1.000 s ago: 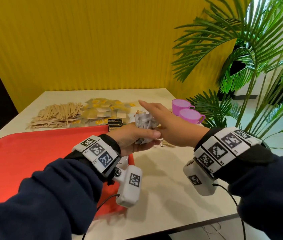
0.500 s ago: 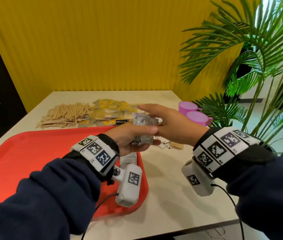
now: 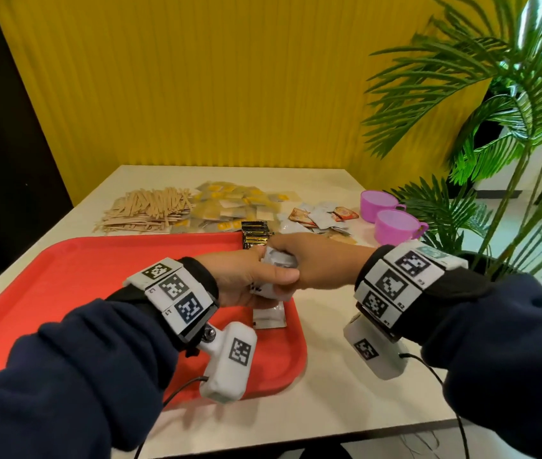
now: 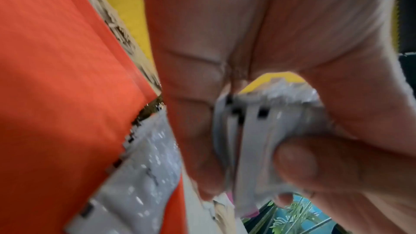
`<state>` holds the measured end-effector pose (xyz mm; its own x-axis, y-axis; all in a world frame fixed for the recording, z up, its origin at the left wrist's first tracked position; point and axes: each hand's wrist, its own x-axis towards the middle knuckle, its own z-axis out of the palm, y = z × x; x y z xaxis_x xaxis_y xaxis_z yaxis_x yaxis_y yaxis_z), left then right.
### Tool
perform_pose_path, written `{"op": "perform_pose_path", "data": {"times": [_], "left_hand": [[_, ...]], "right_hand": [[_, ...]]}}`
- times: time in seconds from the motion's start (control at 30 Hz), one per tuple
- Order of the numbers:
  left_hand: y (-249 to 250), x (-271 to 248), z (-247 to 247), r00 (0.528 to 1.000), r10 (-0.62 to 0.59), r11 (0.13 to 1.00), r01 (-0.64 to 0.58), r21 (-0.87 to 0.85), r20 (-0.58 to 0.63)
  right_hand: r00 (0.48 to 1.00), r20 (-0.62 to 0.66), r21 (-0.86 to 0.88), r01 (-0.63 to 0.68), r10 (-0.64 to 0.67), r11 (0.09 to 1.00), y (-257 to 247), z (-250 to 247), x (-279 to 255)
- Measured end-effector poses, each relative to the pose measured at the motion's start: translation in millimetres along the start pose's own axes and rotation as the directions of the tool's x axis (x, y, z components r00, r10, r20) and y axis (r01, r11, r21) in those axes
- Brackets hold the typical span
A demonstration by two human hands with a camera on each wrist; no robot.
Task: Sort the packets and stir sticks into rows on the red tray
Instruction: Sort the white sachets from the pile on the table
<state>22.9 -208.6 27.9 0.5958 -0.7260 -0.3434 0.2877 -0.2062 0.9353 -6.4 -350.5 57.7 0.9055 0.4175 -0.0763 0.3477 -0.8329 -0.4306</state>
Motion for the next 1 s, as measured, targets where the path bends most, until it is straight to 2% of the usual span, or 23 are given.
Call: {"op": "perform_pose_path", "data": {"times": [0.1,0.2,0.27,0.37,0.47,0.57,0.73,0.87,1.0], "left_hand": [[-3,-8,-10,0.989,-0.087,0.990,0.100,0.101,-0.121],[-9,-11,-21,0.945,-0.129,0.954,0.201,0.222,-0.301],[-13,-12,-23,0.922,-0.158,0.925,0.264,0.274,-0.352],[-18,-11,-20,0.906,-0.223,0.869,0.352,0.349,-0.360],[-19,-9,-14,0.894,-0.230,0.811,0.394,0.432,-0.384],[-19,-8,-9,0.883,-0.240,0.769,0.426,0.476,-0.403],[-19,-5,-2,0.896,-0.237,0.731,0.419,0.538,-0.376],[-21,-5,1,0.904,-0.235,0.701,0.412,0.583,-0.356],[-25,-2,0,0.912,-0.211,0.625,0.403,0.669,-0.353]], "right_hand": [[0.996,0.085,-0.059,-0.035,0.040,0.998,-2,12,4],[0.973,0.204,-0.149,-0.079,0.109,0.986,-4,23,10],[0.955,0.256,-0.213,-0.096,0.150,0.972,-5,31,12],[0.948,0.260,-0.272,-0.113,0.186,0.956,-8,39,14],[0.963,0.196,-0.335,-0.110,0.183,0.936,-11,42,14],[0.965,0.134,-0.346,-0.167,0.225,0.923,-8,45,14],[0.939,0.121,-0.362,-0.260,0.322,0.895,-3,50,11],[0.926,0.129,-0.373,-0.287,0.356,0.882,-2,54,9],[0.917,0.132,-0.412,-0.293,0.375,0.862,-2,60,5]]}}
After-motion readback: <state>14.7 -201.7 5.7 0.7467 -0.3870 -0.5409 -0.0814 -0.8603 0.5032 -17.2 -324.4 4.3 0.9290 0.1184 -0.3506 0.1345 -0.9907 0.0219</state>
